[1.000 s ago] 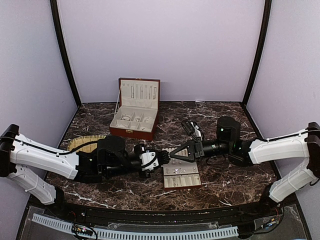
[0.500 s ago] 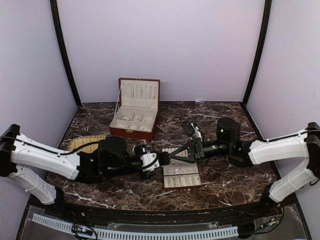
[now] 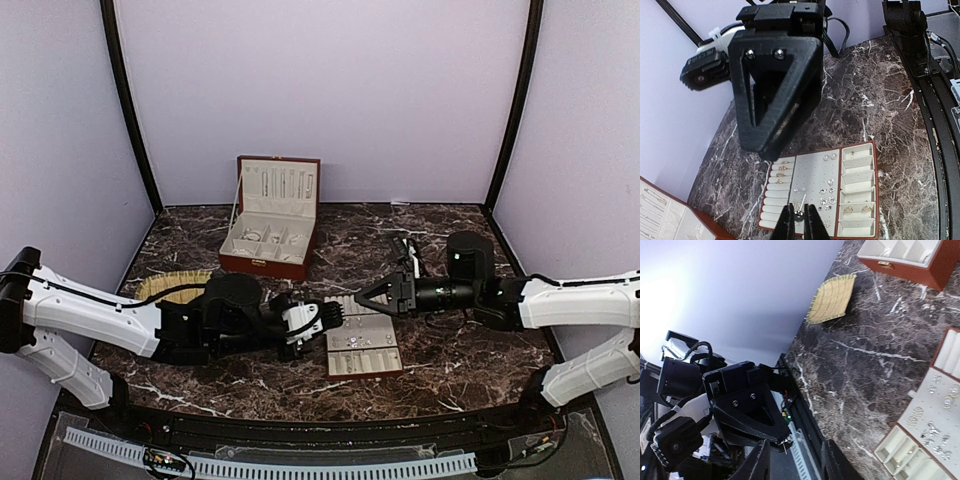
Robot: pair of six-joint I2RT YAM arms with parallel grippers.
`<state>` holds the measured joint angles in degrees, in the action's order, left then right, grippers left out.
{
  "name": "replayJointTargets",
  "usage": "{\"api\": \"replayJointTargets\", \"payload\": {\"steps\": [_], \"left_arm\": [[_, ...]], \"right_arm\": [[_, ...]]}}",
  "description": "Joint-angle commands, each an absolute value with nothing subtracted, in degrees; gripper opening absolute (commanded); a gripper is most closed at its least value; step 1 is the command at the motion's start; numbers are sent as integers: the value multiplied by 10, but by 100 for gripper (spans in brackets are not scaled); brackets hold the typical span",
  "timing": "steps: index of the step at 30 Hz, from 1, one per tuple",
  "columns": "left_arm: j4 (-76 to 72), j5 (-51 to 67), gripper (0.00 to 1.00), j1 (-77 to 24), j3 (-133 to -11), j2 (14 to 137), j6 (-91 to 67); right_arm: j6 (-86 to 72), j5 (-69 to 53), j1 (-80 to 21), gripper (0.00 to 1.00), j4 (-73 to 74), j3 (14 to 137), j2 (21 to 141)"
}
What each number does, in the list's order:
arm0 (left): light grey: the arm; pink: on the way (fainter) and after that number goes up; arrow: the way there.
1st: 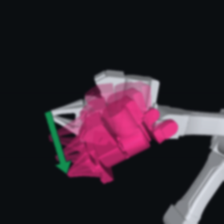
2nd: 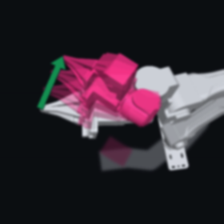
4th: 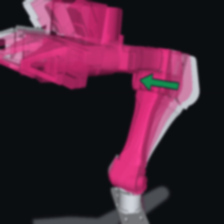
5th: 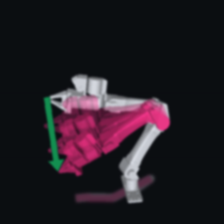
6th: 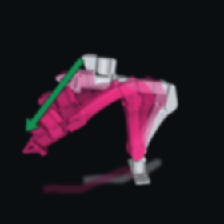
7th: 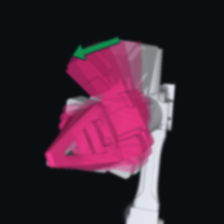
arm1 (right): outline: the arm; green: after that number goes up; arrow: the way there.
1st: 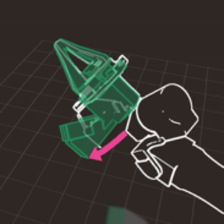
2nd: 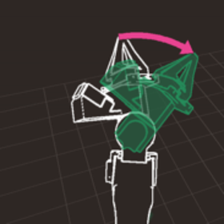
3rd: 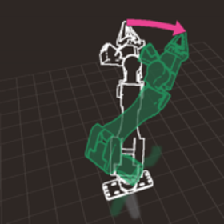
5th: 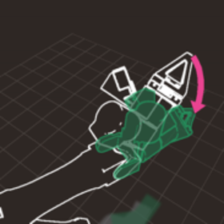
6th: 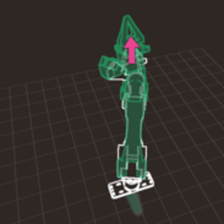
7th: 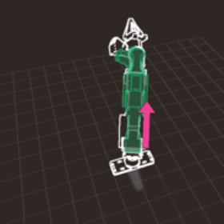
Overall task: Organize the mixed jewelry
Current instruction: Pass from the right arm to the left, then adjust the compartment layer at the center of the board.
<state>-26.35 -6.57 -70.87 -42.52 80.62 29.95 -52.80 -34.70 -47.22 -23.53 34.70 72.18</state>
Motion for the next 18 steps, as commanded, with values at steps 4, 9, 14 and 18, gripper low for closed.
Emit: {"api": "replayJointTargets", "payload": {"steps": [4, 9, 14, 18], "left_arm": [[-128, -15, 0, -686, -490, 830, 230], [-56, 52, 0, -657, -539, 860, 189], [-7, 94, 0, -629, -573, 883, 165], [-3, 95, 0, -623, -576, 889, 166]], "right_arm": [[-447, -105, -459, 41, 56, 365, 696], [-459, -74, -459, 49, 61, 333, 711], [-459, -70, -460, 54, 45, 321, 744], [-459, -64, -461, 60, 42, 312, 756]]}}
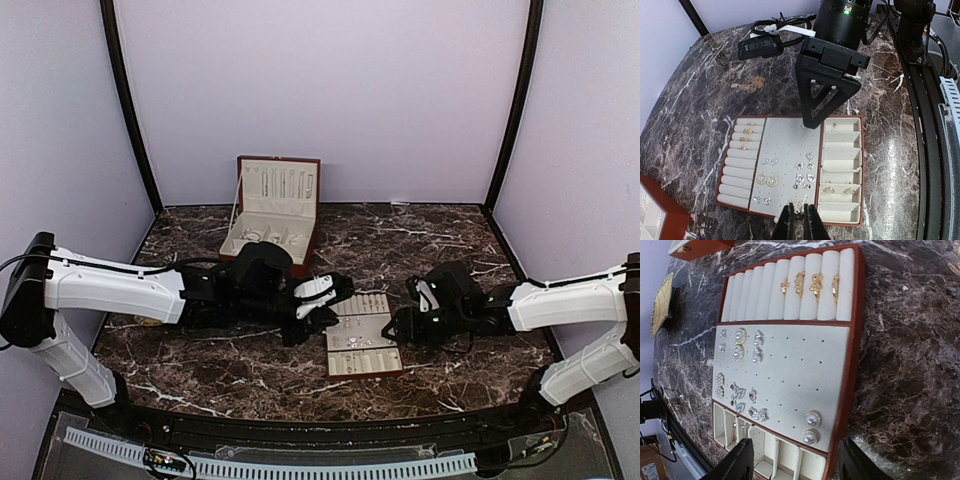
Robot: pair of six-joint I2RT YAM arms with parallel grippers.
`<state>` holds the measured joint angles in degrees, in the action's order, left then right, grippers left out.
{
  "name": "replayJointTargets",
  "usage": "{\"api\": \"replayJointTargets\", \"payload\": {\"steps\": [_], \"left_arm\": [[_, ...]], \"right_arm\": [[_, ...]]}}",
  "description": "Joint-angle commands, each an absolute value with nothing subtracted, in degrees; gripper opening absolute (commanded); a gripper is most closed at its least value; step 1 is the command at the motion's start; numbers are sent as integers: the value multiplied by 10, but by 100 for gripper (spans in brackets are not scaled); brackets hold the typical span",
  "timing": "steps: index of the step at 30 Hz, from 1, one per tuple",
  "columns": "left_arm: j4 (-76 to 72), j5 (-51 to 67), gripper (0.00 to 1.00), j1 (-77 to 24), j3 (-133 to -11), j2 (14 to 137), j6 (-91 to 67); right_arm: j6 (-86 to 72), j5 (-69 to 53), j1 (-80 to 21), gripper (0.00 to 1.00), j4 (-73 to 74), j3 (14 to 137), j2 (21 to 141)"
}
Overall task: Organize the mixed jewelry
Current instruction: Adjust the compartment layer at the center of the board.
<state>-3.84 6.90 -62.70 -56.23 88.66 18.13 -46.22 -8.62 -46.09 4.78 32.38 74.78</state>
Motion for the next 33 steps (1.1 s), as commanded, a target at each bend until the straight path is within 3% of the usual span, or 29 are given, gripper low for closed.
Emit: {"api": "replayJointTargets", "payload": {"steps": [1, 26, 33], "left_arm": [[-3, 94, 0, -622, -577, 890, 166], [65, 94, 0, -596, -564, 881, 183], [101, 105, 0, -585, -587, 905, 207]], "right_arm": [[-458, -64, -461, 62, 41, 309, 758], [-390, -121, -622, 60, -56, 417, 898], [-388, -55, -620, 64, -28, 394, 835]]}}
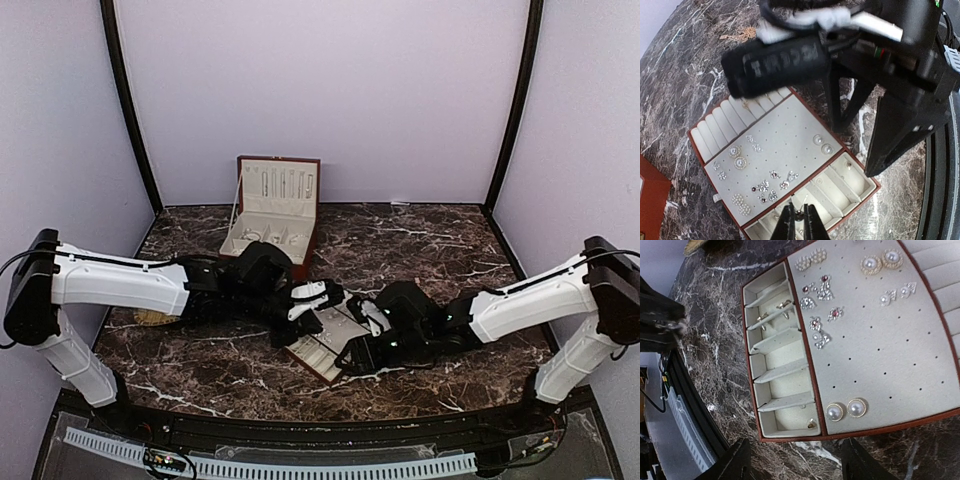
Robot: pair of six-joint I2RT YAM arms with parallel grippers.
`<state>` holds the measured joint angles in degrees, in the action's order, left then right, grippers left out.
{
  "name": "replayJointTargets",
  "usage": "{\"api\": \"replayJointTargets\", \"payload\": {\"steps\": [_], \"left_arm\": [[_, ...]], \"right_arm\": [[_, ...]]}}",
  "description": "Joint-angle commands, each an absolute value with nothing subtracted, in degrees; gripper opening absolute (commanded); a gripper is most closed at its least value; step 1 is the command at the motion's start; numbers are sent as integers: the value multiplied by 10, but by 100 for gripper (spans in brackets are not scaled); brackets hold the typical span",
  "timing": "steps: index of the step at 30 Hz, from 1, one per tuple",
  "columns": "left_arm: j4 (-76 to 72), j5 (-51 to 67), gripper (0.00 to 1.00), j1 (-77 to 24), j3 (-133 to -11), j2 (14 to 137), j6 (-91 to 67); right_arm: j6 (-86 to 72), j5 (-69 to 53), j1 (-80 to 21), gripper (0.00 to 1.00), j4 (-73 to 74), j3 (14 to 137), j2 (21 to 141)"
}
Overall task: Organize the mixed jewelry
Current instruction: Adjust the compartment layer at the center of the board, then insert the earring into the earring holder.
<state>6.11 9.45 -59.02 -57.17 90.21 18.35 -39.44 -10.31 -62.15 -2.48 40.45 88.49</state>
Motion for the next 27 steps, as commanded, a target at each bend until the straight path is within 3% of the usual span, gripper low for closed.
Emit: {"api": "replayJointTargets", "payload": {"steps": [1, 15, 27], "left_arm": [[111, 107, 0, -585, -596, 911, 213], [256, 99, 1, -586, -765, 1038, 298], [360, 40, 0, -608, -876, 1133, 328]], "right_arm": [[-388, -45, -616, 66, -23, 384, 822], [-401, -21, -532, 67, -37, 278, 710], [-408, 24, -512, 76, -58, 228, 619]]}}
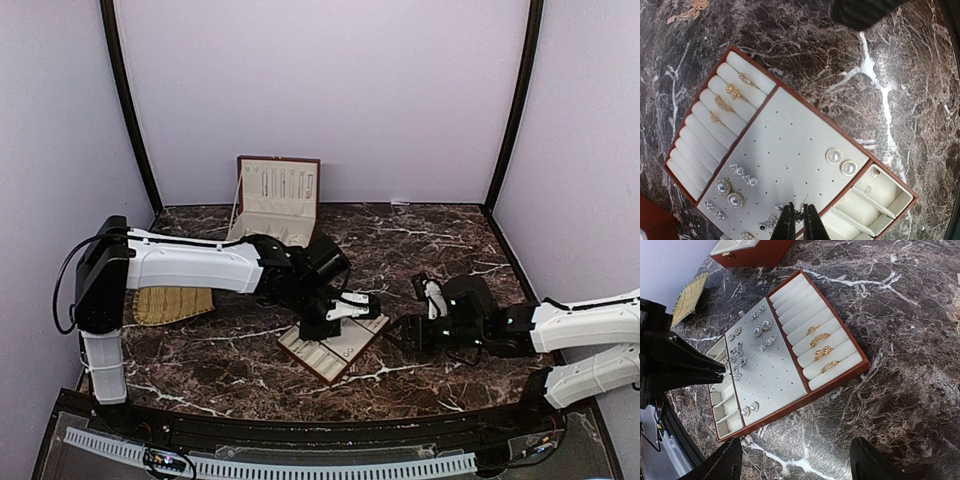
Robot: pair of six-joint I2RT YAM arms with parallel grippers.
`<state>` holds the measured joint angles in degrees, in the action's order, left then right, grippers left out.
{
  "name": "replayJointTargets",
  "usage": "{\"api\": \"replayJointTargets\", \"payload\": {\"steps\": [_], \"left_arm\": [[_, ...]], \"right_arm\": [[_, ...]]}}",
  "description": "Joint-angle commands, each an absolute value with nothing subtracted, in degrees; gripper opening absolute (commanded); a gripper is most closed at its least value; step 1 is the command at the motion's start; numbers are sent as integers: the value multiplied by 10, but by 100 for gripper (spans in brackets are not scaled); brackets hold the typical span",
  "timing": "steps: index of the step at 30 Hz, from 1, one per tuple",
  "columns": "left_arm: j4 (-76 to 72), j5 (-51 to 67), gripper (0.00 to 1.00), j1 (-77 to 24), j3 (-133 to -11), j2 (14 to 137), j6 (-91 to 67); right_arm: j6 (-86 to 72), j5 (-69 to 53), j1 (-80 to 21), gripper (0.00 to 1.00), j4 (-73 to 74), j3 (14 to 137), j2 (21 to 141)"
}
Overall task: Organize the mixed jewelry
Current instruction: Insert the earring into the earring holder.
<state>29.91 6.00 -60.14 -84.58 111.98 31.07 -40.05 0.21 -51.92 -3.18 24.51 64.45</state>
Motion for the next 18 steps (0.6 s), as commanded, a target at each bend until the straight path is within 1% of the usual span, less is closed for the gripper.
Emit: {"api": "replayJointTargets", "payload": {"steps": [1, 8, 18], "left_arm": [[366, 40, 0, -608, -882, 1138, 328], [404, 21, 0, -610, -918, 1169, 330], [409, 7, 0, -610, -923, 1176, 335]], "right_arm": [[-410, 23, -510, 76, -61, 223, 613], [-416, 18, -501, 76, -64, 207, 598], [-422, 8, -497, 76, -77, 200, 599]]}}
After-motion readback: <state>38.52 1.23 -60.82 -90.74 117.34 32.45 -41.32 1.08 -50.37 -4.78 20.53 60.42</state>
